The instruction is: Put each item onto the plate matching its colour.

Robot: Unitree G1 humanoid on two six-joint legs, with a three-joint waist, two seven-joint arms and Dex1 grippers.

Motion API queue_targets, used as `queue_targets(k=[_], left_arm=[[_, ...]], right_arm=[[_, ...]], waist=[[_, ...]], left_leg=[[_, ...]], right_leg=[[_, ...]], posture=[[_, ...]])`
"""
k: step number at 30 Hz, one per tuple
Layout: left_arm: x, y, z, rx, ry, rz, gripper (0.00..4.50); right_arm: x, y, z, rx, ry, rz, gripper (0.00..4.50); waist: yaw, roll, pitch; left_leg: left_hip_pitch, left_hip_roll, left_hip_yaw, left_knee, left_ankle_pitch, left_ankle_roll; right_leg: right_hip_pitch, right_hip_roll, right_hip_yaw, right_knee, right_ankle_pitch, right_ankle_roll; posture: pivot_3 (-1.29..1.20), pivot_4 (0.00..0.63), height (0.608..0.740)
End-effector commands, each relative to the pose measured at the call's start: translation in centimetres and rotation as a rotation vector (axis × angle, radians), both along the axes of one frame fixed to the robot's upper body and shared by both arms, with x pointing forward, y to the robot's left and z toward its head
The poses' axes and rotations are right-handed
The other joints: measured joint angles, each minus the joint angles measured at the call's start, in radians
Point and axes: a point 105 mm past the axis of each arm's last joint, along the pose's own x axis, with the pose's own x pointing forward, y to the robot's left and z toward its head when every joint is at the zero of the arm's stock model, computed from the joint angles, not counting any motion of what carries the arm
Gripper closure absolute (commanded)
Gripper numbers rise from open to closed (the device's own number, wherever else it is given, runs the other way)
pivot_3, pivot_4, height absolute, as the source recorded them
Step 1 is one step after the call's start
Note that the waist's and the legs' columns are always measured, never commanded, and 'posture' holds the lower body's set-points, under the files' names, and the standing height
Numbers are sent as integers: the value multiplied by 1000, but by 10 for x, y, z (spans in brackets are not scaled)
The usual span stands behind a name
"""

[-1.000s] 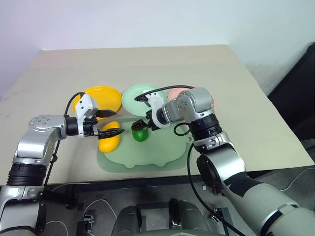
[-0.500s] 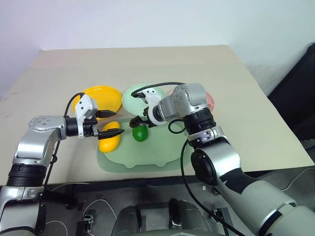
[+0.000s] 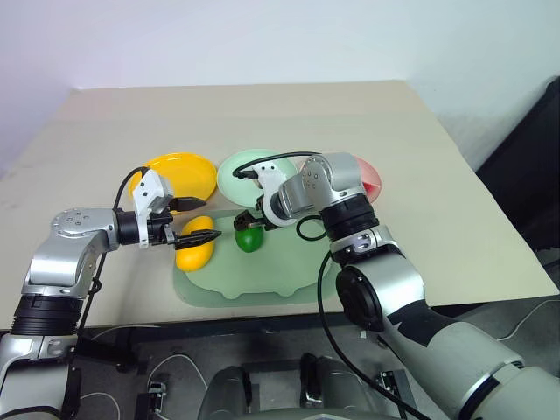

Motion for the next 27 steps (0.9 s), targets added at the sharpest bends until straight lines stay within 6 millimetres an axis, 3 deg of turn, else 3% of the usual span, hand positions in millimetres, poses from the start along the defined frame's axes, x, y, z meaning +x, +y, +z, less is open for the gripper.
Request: queue_targets(k=[1, 15, 27], left_arm=[[-2, 1, 14, 1, -58, -8, 0], [0, 1, 15, -1, -61, -11, 0], [-1, 0, 16, -8, -62, -7, 0]], right_arm=[[0, 3, 8, -20, -38, 10, 36], [-22, 3, -7, -109, 1, 59, 36], [-24, 1, -13, -133, -14, 73, 36]], waist=[[0, 0, 0], [1, 0, 0], [0, 0, 0]], left_leg=[[0, 0, 0, 0, 0, 0], [0, 0, 0, 0, 0, 0], [0, 0, 0, 0, 0, 0]], right_leg=[[0, 0, 0, 0, 0, 0], [0, -2, 0, -1, 0, 0], [0, -1, 0, -1, 0, 0]], posture=[[0, 150, 740], [0, 150, 740], [0, 150, 740]])
